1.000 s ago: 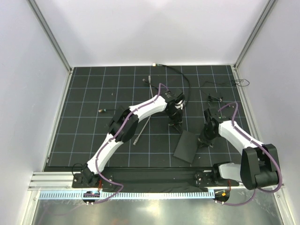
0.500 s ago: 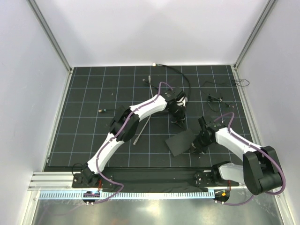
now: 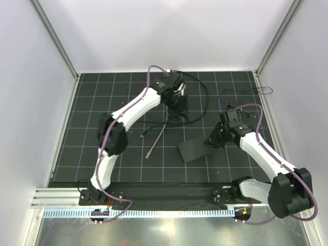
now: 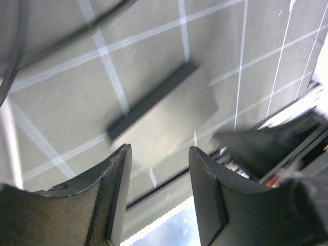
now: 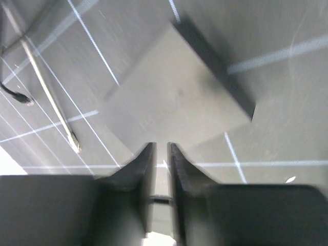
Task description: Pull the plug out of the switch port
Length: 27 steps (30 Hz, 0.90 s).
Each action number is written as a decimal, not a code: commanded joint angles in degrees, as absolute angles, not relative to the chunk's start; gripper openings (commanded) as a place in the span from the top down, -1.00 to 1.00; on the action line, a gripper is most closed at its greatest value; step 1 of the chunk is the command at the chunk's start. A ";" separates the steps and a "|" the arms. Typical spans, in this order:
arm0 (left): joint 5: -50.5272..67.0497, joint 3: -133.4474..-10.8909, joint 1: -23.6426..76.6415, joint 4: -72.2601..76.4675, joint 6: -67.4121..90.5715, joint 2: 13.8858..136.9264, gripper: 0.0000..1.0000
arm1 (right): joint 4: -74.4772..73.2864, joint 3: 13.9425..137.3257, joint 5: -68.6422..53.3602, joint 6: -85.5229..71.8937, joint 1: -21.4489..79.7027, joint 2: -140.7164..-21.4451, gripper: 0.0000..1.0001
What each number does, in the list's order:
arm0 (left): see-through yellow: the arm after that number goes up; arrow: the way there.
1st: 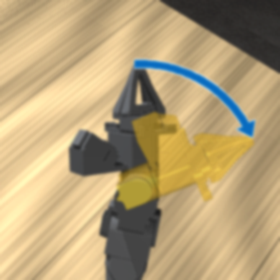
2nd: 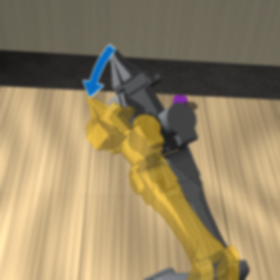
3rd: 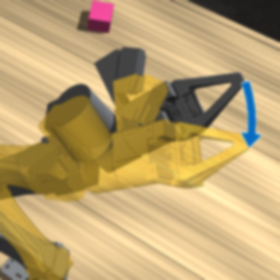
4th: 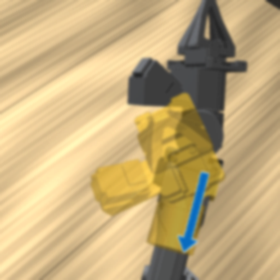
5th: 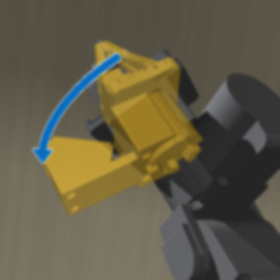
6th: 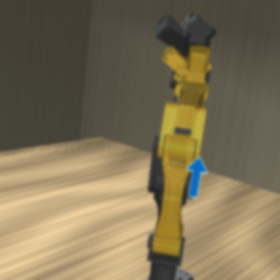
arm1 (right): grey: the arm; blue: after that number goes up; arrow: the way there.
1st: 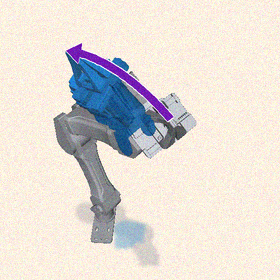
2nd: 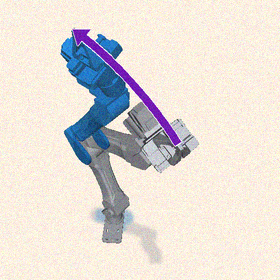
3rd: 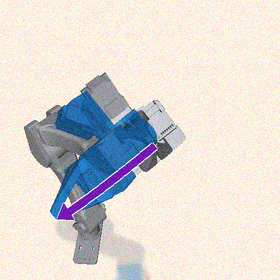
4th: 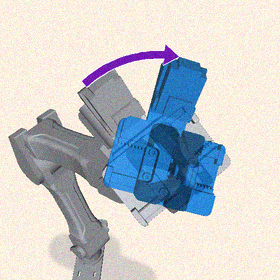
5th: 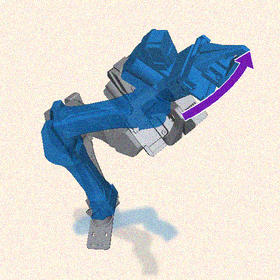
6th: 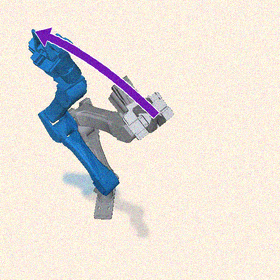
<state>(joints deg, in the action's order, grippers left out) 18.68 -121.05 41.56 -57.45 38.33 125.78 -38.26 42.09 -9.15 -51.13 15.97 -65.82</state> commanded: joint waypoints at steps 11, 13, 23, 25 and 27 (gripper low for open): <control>32.06 -82.19 42.54 -39.74 43.23 106.79 -0.08 | -31.47 52.82 -28.03 -17.50 0.79 -79.71 -0.26; 34.18 -79.99 42.54 -35.80 44.82 107.75 -0.09 | -30.24 53.61 -29.25 -16.79 0.70 -82.17 -0.26; 38.32 -78.40 43.15 -25.40 51.06 114.43 -0.11 | -26.46 52.12 -32.26 -17.49 0.70 -89.38 -0.14; 38.67 -78.57 43.33 -26.01 51.41 115.83 -0.11 | -26.63 51.25 -31.21 -17.58 0.79 -89.56 -0.11; 38.67 -78.49 43.42 -26.28 51.59 116.28 -0.10 | -26.28 50.54 -31.20 -17.75 0.79 -89.56 -0.10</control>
